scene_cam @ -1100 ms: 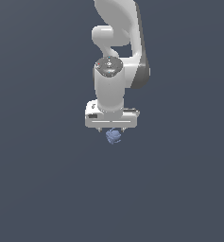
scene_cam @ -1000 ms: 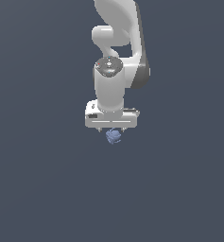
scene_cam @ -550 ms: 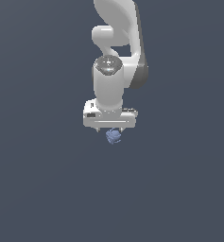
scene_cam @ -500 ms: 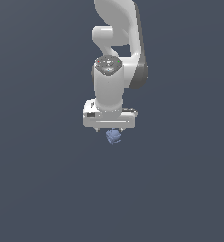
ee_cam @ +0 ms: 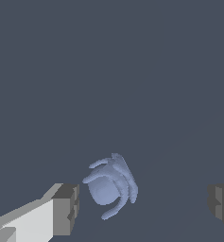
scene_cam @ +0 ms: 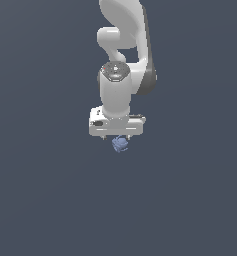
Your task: Pick up the object and move it to a goal position.
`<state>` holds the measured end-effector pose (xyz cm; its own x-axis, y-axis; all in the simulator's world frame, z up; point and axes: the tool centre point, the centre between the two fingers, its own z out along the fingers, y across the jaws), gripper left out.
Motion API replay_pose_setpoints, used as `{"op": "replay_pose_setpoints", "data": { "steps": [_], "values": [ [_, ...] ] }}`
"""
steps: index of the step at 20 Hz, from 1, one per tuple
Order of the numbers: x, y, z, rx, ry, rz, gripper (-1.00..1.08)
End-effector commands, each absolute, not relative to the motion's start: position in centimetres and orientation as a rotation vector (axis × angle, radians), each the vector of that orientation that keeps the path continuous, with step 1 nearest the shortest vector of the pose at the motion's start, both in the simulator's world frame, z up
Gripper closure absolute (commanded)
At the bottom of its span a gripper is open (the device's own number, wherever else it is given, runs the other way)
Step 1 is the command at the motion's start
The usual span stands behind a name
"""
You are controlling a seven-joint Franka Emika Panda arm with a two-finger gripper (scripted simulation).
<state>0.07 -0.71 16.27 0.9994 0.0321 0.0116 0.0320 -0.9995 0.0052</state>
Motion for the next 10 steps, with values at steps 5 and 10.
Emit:
{"op": "replay_pose_setpoints", "data": {
  "steps": [5,10],
  "values": [
    [-0.9,-0.4,14.5,3.127,0.224,0.013,-0.92],
    [-2.1,0.1,12.6,3.107,0.426,0.007,-0.92]
  ]
}}
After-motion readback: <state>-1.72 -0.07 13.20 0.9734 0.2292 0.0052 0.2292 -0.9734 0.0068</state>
